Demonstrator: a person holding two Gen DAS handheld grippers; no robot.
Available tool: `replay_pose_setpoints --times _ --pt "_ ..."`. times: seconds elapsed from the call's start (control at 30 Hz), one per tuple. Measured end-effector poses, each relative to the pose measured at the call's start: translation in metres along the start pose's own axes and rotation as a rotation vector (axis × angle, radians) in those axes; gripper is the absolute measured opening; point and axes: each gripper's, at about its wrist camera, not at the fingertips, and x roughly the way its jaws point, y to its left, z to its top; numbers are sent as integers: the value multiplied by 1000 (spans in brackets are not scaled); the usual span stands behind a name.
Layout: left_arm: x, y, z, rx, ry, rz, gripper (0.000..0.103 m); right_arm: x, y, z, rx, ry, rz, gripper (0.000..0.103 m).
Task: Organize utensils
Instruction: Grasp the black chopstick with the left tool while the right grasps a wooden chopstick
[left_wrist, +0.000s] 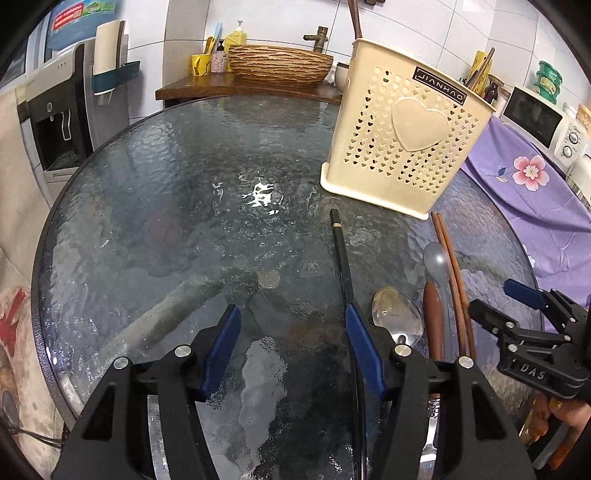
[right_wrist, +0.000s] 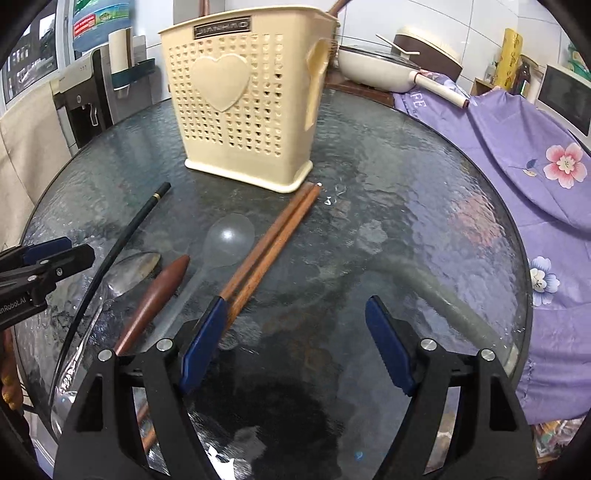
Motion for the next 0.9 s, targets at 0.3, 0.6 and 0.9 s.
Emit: replay_pose_setpoints --times 0.3,0.6,0.9 --pt "0 -3 8 5 -9 -6 57 -2 -26 1 111 7 71 69" --pt "2 -6 7 13 -2 -8 57 5 4 1 63 24 112 69" --pt "7 -14 8 29 3 -22 55 7 -18 4 76 51 37 67"
